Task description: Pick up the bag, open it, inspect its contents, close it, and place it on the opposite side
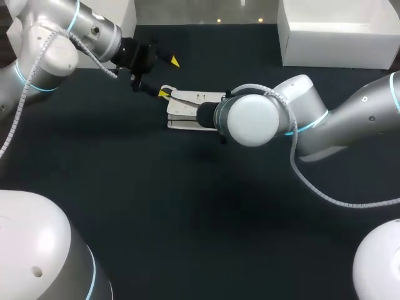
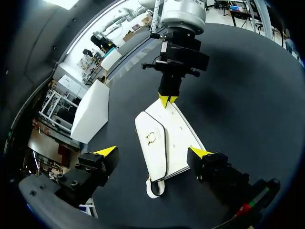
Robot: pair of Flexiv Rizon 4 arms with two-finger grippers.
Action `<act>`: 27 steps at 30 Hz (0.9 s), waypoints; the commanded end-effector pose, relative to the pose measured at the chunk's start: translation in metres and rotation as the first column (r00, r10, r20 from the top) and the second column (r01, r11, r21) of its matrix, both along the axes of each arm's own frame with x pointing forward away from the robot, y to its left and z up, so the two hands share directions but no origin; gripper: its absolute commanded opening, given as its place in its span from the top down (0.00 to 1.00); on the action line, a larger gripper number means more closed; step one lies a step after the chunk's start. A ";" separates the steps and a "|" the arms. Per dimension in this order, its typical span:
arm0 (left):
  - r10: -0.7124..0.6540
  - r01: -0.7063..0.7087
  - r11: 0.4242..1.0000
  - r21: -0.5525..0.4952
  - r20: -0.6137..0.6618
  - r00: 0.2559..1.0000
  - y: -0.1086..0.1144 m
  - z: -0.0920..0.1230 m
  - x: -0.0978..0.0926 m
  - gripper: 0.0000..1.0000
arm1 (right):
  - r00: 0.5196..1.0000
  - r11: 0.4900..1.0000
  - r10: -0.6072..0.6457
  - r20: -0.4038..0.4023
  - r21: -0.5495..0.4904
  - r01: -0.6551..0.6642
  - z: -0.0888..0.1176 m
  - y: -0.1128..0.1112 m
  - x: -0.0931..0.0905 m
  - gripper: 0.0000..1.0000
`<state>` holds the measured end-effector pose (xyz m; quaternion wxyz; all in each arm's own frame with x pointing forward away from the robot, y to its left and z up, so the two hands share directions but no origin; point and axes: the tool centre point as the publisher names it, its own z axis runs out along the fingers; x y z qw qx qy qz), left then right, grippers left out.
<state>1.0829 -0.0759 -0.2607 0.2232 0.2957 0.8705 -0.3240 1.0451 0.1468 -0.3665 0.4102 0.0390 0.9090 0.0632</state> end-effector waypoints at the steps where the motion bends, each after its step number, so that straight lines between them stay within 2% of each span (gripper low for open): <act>1: -0.017 0.017 1.000 -0.018 0.003 1.000 -0.009 -0.010 -0.006 0.00 | 1.000 1.000 -0.002 0.007 0.001 0.002 -0.002 0.001 0.000 1.00; 8: -0.045 0.045 0.999 0.001 -0.016 0.999 -0.020 -0.031 -0.008 0.00 | 1.000 1.000 -0.002 0.007 0.001 0.002 -0.002 0.001 0.000 1.00; 16: -0.049 0.050 0.999 0.009 -0.035 0.998 -0.026 -0.045 -0.003 0.00 | 1.000 1.000 -0.002 0.007 0.001 0.002 -0.002 0.001 0.000 1.00; 19: -0.049 0.050 0.999 0.011 -0.042 0.998 -0.028 -0.050 -0.001 0.07 | 1.000 1.000 -0.002 0.007 0.001 0.002 -0.002 0.001 0.000 1.00; 21: -0.049 0.050 0.999 0.016 -0.047 0.998 -0.030 -0.053 0.000 0.07 | 1.000 1.000 -0.002 0.007 0.001 0.002 -0.002 0.001 0.000 1.00; 27: -0.043 0.045 0.999 0.026 -0.055 0.998 -0.035 -0.060 0.002 0.22 | 1.000 1.000 -0.002 0.007 0.001 0.002 -0.002 0.001 0.000 1.00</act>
